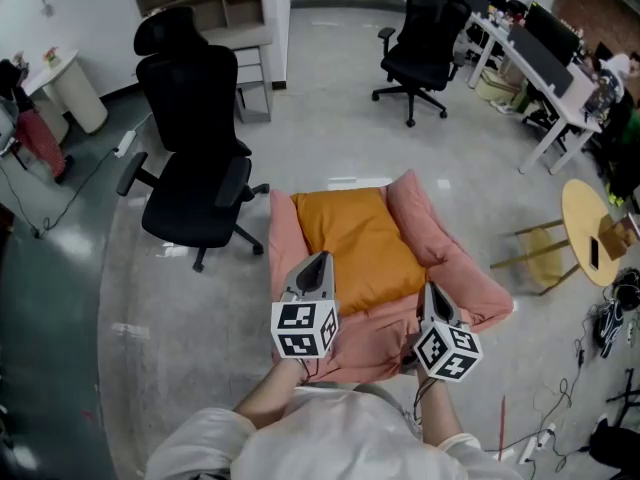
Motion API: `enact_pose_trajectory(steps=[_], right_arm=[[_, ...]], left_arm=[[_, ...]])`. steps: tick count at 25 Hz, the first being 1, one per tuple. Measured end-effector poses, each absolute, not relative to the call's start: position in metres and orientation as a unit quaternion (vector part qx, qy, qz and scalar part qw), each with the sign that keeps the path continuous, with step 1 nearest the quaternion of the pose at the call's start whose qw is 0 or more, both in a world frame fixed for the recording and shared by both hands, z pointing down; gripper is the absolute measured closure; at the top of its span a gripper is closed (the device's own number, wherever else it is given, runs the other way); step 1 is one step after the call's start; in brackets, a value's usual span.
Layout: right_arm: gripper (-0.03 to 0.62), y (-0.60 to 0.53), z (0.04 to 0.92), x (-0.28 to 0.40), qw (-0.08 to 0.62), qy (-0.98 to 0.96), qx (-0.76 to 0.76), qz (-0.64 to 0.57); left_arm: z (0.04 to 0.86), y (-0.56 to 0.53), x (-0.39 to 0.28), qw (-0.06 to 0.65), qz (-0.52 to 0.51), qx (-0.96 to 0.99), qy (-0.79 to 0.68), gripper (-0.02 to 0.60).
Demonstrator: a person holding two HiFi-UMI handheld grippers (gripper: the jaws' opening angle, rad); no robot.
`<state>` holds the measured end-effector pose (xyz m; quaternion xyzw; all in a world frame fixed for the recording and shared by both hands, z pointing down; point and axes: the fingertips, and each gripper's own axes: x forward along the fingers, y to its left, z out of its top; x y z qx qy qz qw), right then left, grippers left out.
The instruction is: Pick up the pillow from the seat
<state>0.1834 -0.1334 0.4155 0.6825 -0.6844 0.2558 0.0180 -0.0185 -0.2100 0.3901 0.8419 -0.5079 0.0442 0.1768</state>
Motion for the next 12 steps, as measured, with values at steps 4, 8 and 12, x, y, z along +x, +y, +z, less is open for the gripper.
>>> enact_pose_trajectory(steps=[4, 8, 12], right_arm=[[0.565, -0.153, 0.424, 0.187, 0.02, -0.692, 0.671, 0.266], [0.565, -0.187, 0.44, 0.19, 0.009, -0.704, 0.653, 0.278], [0.565, -0.22, 0.452, 0.195, 0.026, -0.721, 0.628, 0.293]], left_arm=[[0.404, -0.221, -0.015, 0.176, 0.063, 0.837, -0.514, 0.58], [0.425, -0.239, -0.009, 0.184, 0.084, 0.827, -0.525, 0.58], [0.438, -0.251, -0.003, 0.197, 0.097, 0.808, -0.546, 0.58]])
